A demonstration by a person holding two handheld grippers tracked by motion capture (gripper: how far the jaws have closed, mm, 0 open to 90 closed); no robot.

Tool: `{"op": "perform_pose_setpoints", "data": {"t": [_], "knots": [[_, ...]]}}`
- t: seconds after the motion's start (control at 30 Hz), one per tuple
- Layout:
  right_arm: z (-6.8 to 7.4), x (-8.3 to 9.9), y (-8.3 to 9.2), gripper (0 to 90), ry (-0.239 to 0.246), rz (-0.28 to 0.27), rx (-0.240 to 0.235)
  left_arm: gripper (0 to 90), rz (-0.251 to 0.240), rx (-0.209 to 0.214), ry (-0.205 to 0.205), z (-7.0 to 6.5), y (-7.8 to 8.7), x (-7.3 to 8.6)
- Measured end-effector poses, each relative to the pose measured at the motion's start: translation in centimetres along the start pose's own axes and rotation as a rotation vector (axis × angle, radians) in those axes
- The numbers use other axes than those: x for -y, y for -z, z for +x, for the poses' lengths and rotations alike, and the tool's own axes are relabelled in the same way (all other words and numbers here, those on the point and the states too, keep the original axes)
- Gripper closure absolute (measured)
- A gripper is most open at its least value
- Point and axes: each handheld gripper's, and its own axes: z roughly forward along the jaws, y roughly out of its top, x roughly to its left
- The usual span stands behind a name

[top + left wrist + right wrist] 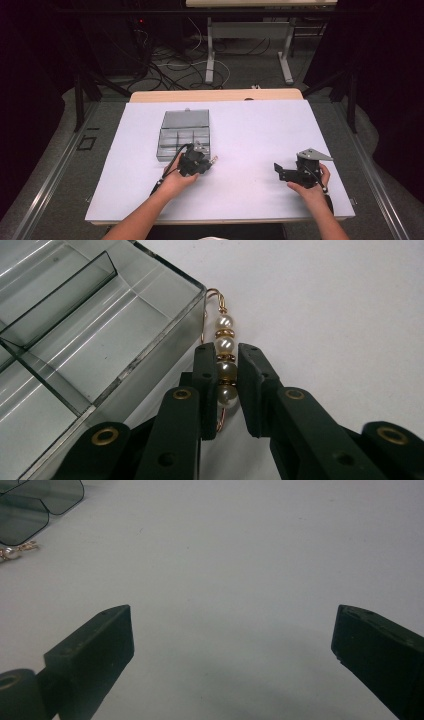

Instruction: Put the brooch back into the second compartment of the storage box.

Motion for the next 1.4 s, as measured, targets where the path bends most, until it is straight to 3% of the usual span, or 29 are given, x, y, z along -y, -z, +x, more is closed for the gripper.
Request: {"op": "perform_pose_setpoints", "data": {"t": [0.6,1.4], "knots": [[-0.1,0.0,0.0,3.2,0.002,0.001,-0.003,79.2,0.012,-0.007,-0.012,-0.4,0.1,-0.2],[-0.2,0.0,0.0,3.2,0.003,0.000,-0.003,79.2,-0.043,0.016,-0.021,-1.4,2.0,-1.3]]}}
